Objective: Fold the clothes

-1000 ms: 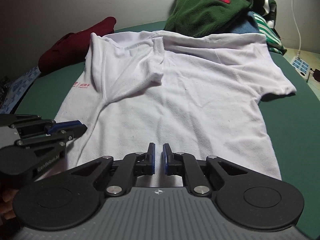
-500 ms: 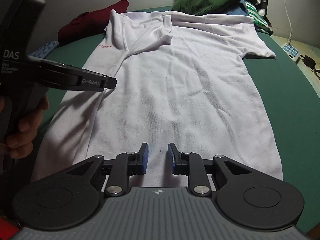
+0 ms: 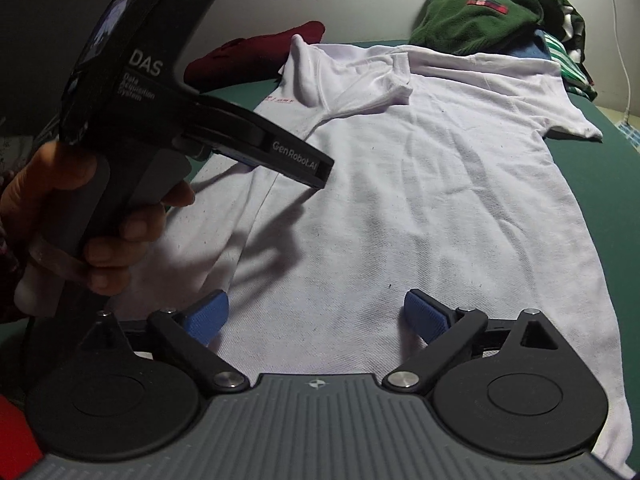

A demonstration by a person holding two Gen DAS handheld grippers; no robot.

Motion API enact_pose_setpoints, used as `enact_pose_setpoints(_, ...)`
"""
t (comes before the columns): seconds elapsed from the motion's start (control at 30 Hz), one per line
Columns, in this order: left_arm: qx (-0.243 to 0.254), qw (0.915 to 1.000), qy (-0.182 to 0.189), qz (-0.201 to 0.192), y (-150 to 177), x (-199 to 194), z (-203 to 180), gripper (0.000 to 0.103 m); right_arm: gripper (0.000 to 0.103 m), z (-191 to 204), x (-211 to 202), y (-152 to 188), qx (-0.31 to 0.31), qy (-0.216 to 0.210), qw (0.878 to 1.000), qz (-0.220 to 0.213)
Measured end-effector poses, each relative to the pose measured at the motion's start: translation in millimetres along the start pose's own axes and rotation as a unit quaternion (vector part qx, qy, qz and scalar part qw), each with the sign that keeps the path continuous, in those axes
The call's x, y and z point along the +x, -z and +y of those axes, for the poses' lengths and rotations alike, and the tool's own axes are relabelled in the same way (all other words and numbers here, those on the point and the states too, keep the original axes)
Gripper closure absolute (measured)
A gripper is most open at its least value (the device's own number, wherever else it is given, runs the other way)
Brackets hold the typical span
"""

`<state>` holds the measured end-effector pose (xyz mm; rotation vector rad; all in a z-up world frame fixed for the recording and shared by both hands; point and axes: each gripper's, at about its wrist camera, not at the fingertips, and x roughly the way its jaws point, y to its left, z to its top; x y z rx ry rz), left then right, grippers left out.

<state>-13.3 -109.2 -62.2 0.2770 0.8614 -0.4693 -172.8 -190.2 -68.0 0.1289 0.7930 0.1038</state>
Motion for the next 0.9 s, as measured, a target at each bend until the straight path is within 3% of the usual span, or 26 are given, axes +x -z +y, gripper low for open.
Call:
enact_pose_setpoints(0.17, 0.011, 0.9999, -0.006, -0.006, 3, 3, -5, 0.01, 0.0, 0, 1, 9, -0.01, -0.002, 1.0, -0.028)
enact_pose_setpoints(0.2, 0.014, 0.9998, -0.009, -0.006, 3, 4, -6, 0.003, 0.001, -1, -1, 12, -0.009, -0.001, 0.999, -0.038)
enact_pose_setpoints(0.27, 0.012, 0.9999, -0.006, -0.002, 2, 8, -3, 0.001, 0.01, -3, -6, 19, -0.008, 0.01, 0.998, -0.061)
enact_pose_setpoints(0.43, 0.009, 0.9999, 0.014, 0.001, 1, 10, 3, 0.001, 0.055, -32, -42, 27, 0.046, 0.064, 0.993, -0.085)
enact_pose_setpoints(0.63, 0.021, 0.9996, 0.016, -0.003, 0, 10, 1, 0.001, 0.046, -67, -86, 39, 0.113, 0.129, 0.979, -0.108)
enact_pose_setpoints(0.73, 0.028, 0.9994, 0.017, -0.003, -1, 11, 1, 0.001, 0.038, -90, -108, 64, 0.162, 0.165, 0.97, -0.076)
enact_pose_setpoints(0.9, 0.037, 0.9991, 0.018, -0.004, -2, 11, 0, 0.001, 0.037, -101, -116, 89, 0.202, 0.157, 0.966, -0.044)
